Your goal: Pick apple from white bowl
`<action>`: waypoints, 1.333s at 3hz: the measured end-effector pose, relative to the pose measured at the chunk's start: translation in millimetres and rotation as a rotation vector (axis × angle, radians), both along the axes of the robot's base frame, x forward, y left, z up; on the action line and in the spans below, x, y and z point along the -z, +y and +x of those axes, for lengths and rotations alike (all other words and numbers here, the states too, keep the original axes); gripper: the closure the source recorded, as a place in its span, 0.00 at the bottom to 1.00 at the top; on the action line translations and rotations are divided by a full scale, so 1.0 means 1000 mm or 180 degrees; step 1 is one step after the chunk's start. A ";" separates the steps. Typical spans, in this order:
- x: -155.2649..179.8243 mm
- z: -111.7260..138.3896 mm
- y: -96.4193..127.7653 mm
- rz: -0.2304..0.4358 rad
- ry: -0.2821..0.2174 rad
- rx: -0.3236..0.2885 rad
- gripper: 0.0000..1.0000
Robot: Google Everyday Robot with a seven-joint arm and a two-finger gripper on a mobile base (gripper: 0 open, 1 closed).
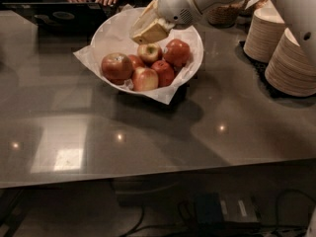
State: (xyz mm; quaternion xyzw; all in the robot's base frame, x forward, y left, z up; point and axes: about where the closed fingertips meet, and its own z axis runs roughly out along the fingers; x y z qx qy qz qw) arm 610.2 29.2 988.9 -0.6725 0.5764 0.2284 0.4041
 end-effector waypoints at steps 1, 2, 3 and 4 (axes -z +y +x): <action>0.017 -0.003 0.011 0.0033 0.0127 -0.0091 0.11; 0.034 -0.005 0.026 0.0096 0.0275 -0.0215 0.00; 0.039 -0.003 0.035 0.0139 0.0334 -0.0300 0.15; 0.040 -0.002 0.038 0.0155 0.0343 -0.0320 0.39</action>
Offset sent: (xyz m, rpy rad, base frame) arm -0.0051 0.0376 -0.0519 0.0546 0.1403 0.1055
